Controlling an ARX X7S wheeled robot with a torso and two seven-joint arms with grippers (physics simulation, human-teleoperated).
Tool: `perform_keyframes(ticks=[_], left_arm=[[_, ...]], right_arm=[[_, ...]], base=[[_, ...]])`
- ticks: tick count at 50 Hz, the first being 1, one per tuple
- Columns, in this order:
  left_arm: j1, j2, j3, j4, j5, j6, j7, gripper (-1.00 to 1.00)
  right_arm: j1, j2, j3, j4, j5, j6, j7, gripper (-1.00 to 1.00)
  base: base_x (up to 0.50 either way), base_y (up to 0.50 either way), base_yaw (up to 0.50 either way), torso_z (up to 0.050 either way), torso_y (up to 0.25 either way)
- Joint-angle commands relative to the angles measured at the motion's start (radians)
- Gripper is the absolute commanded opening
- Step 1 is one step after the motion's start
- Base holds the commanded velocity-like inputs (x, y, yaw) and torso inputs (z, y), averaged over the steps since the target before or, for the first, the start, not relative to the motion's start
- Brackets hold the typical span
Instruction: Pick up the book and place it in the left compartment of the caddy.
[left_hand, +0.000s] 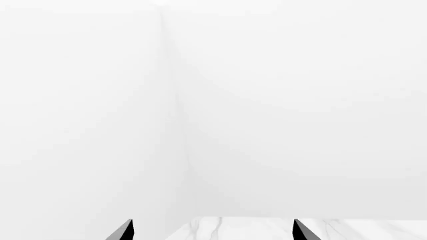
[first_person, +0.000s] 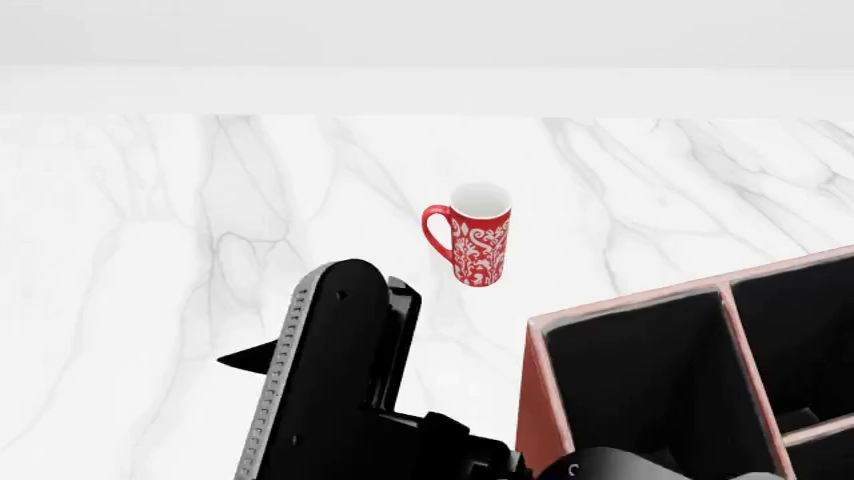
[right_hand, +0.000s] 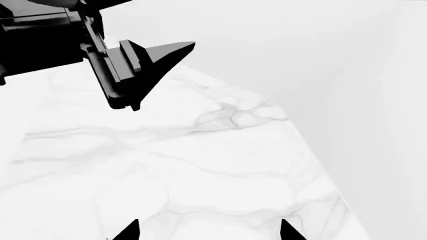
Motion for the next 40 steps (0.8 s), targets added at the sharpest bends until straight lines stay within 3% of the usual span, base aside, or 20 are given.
perform_keyframes(ticks=[1, 25, 40], left_arm=[[-0.002, 0.014, -0.013, 0.0, 0.004, 0.008, 0.04, 1.0], [0.001, 0.014, -0.016, 0.0, 0.003, 0.013, 0.039, 1.0], [0.001, 0.014, -0.016, 0.0, 0.002, 0.015, 0.039, 1.0]], right_arm=[[-0.048, 0.026, 0.022, -0.128, 0.053, 0.002, 0.038, 1.0], [-0.148, 0.077, -0.025, -0.198, 0.052, -0.014, 0.069, 1.0], [-0.234, 0.241, -0.021, -0.311, 0.035, -0.078, 0.095, 1.0]], base=[[0.0, 0.0, 0.0, 0.0, 0.0], [0.0, 0.0, 0.0, 0.0, 0.0], [0.0, 0.0, 0.0, 0.0, 0.0]])
